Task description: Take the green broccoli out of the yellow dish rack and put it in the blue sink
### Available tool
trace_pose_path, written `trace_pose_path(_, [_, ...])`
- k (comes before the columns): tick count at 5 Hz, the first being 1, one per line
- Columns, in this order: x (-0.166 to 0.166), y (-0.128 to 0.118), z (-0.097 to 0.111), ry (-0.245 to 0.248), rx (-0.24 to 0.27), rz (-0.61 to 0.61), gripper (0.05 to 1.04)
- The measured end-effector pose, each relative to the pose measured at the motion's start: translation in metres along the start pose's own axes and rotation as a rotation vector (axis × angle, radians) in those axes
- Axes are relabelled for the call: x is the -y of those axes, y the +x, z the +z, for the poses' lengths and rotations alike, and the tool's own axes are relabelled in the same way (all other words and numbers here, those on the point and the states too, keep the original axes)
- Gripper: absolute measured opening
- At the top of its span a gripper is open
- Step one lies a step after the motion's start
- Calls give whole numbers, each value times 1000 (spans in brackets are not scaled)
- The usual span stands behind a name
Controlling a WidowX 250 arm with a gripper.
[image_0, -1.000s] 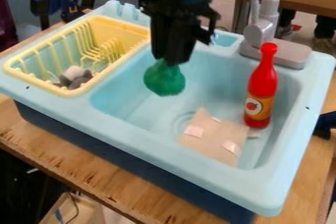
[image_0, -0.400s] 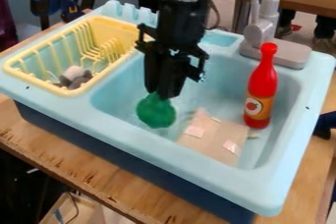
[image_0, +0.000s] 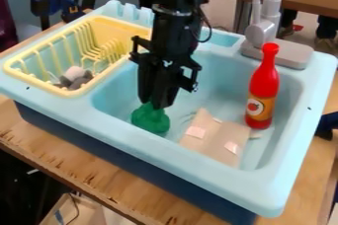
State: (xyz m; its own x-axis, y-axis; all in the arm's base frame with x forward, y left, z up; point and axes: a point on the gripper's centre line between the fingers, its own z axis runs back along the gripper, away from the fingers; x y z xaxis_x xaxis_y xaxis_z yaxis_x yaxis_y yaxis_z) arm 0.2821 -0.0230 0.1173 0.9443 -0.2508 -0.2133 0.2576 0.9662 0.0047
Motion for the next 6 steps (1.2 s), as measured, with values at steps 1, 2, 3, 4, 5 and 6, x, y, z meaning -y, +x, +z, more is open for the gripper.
trace_pose_path(1, [-1, -4, -3, -23, -6, 12, 354])
trace_pose_path(2, [-2, -8, -2, -12, -41, 33, 668])
trace_pose_path(3, [2, -12, 19, 13, 2, 51, 943])
trace_pose_path(4, [14, -27, 61, 57, 102, 72, 1008])
trace_pose_path(5, [8, -43, 88, 114, 162, 136, 1003])
trace_pose_path(6, [-2, -52, 97, 150, 166, 174, 1003])
